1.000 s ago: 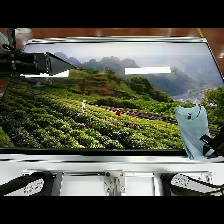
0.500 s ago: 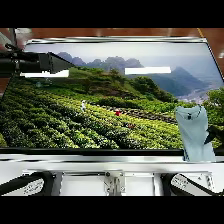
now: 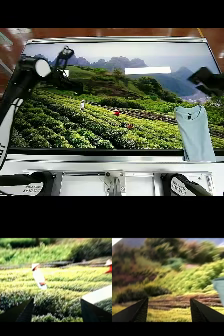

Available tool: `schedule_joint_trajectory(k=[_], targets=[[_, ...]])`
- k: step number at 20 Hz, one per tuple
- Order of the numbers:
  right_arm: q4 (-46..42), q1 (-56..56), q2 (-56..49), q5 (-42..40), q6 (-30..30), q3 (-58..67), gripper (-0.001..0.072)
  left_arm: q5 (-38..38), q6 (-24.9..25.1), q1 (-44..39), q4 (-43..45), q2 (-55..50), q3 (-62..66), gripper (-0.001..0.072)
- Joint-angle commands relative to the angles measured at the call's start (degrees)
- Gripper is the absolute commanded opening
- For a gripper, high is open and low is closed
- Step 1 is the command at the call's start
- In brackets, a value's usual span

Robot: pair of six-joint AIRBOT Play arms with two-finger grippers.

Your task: Fold the shirts.

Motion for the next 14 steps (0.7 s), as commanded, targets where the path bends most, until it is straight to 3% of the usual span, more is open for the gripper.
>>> schedule_joint_trajectory(k=[1, 14], targets=[[-8.5, 11.8, -5.5, 5.5, 7.1, 0.8, 0.064, -7.4, -3.7, -2.9, 7.3, -4.2, 0.2, 0.0694], [-6.1, 14.9, -8.8, 8.4, 5.7, 0.8, 0.064, -8.0, -4.5, -2.4, 7.3, -4.7, 0.2, 0.0695]])
